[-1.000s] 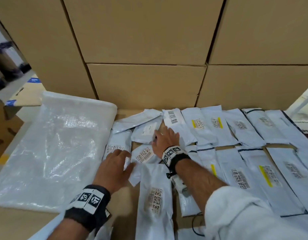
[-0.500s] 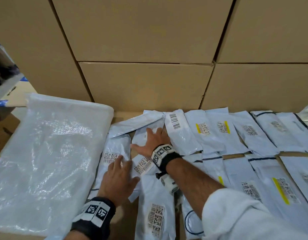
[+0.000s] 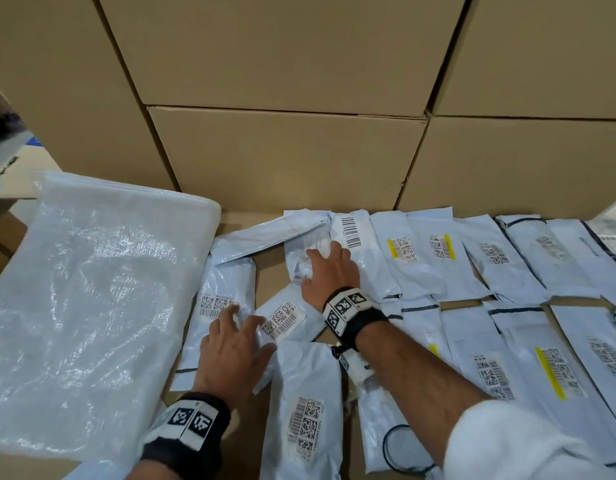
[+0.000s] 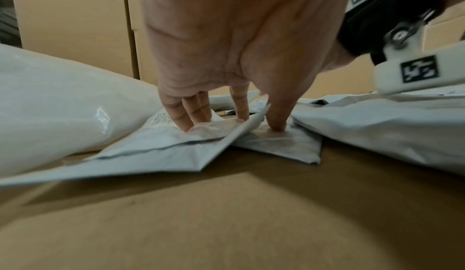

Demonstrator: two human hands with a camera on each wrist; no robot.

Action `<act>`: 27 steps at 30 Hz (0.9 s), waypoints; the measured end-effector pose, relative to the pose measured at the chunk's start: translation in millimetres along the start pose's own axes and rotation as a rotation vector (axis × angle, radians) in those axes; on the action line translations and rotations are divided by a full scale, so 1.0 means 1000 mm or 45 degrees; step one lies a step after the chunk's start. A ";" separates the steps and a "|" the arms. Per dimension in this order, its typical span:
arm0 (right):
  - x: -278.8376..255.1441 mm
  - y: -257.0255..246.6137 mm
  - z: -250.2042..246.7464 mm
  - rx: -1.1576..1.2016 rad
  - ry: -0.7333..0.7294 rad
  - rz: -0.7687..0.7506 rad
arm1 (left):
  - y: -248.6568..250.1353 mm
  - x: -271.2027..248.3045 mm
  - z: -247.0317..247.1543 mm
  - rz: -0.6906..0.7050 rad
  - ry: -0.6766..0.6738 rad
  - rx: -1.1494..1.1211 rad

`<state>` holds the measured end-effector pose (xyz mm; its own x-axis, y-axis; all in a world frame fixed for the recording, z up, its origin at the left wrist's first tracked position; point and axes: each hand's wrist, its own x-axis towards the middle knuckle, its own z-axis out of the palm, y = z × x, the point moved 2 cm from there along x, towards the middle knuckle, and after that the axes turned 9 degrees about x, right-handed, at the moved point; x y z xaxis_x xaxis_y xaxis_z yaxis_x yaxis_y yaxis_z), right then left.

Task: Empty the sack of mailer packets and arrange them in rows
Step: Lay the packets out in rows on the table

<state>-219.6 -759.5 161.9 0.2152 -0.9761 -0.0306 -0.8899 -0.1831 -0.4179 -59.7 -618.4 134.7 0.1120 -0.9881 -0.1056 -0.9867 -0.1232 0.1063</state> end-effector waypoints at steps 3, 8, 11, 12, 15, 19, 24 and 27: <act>-0.019 -0.001 -0.009 0.014 -0.100 -0.261 | -0.001 0.001 0.001 0.008 0.127 0.047; -0.049 -0.001 0.002 -0.290 -0.617 -0.586 | -0.003 -0.001 -0.001 0.016 0.193 0.114; -0.055 -0.003 0.002 -0.273 -0.569 -0.561 | 0.002 -0.011 -0.008 0.056 0.201 0.067; -0.057 -0.004 0.002 -0.250 -0.554 -0.556 | 0.006 -0.018 -0.011 0.075 0.183 -0.004; -0.062 -0.006 0.000 -0.200 -0.538 -0.544 | 0.026 -0.048 -0.019 0.107 0.052 -0.215; -0.059 -0.004 0.003 -0.147 -0.544 -0.486 | 0.048 -0.087 -0.017 0.003 -0.172 -0.174; -0.050 -0.009 0.005 -0.132 -0.521 -0.457 | 0.055 -0.118 -0.017 -0.179 -0.381 -0.150; -0.050 -0.018 0.007 -0.149 -0.357 -0.546 | 0.054 -0.122 -0.017 -0.226 -0.413 -0.221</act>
<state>-211.4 -706.3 164.6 0.6549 -0.7448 -0.1276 -0.7339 -0.5866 -0.3426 -124.8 -506.4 169.9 0.2087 -0.8732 -0.4405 -0.9176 -0.3306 0.2207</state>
